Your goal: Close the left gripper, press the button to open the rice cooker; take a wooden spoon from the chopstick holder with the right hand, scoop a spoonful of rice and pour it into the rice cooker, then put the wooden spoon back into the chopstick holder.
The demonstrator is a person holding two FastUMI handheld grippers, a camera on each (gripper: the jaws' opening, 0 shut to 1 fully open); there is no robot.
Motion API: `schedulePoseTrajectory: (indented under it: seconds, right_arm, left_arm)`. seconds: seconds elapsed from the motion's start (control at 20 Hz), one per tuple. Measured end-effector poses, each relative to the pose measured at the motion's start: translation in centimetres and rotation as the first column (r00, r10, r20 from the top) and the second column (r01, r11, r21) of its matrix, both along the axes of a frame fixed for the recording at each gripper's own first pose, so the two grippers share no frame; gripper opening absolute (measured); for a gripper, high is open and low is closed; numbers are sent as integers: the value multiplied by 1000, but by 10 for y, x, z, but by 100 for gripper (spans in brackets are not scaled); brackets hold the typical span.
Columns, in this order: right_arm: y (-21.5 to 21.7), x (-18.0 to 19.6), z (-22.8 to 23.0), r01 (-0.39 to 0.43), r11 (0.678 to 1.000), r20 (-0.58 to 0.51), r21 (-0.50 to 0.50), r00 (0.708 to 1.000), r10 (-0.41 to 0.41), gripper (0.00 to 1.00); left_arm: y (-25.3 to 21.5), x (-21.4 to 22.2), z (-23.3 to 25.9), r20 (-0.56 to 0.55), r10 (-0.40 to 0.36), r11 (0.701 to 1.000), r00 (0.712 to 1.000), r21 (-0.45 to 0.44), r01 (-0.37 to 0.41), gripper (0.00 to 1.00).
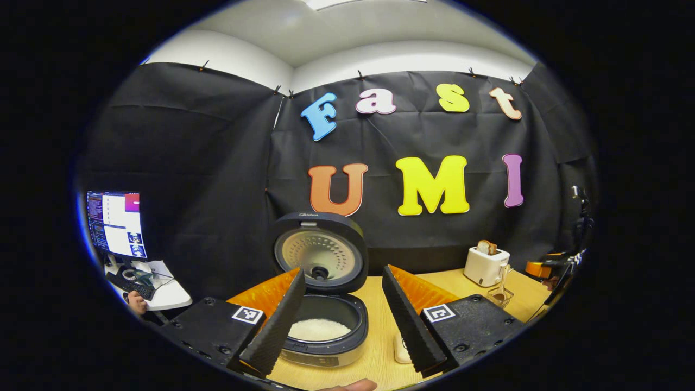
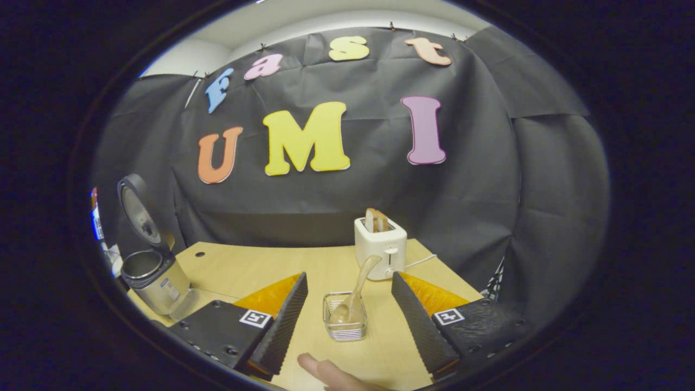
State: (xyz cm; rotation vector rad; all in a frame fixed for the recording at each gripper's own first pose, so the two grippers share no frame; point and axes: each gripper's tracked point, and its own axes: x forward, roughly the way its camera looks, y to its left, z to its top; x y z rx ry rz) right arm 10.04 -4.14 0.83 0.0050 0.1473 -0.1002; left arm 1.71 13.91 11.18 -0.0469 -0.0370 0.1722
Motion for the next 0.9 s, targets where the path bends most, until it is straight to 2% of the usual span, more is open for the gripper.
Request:
schedulePoseTrajectory:
  seconds: [0.2, 0.3, 0.5, 0.65, 0.7, 0.85, 0.9]
  right_arm:
    - [15, -41, 6, -59, 998, 87, 1, 995, 58, 94]
    - [28, -57, 5, -95, 995, 115, 1, 989, 94, 95]
    - [48, -83, -3, -151, 986, 147, -75, 976, 161, 96]
    - [65, -99, -17, -208, 975, 140, -78, 966, 217, 93]
    - [71, -105, -21, -231, 970, 137, -76, 961, 240, 96]
    - [76, -115, -29, -252, 963, 143, -98, 954, 264, 94]
    - [78, -117, -31, -255, 961, 148, -108, 952, 269, 96]
  left_arm:
    - [2, 21, 28, 11, -38, 999, 999, -27, 38, 91]
    - [12, 36, 41, 11, -27, 999, 1000, -18, 27, 91]
    - [28, 67, 58, 34, -21, 999, 999, -32, 22, 91]
    - [47, 98, 68, 76, -7, 998, 997, -57, 11, 91]
    - [53, 110, 71, 88, -1, 998, 996, -62, 6, 91]
    - [86, 147, 78, 129, 43, 999, 991, -37, -38, 92]
    - [96, 160, 81, 150, 68, 997, 986, -32, -64, 92]
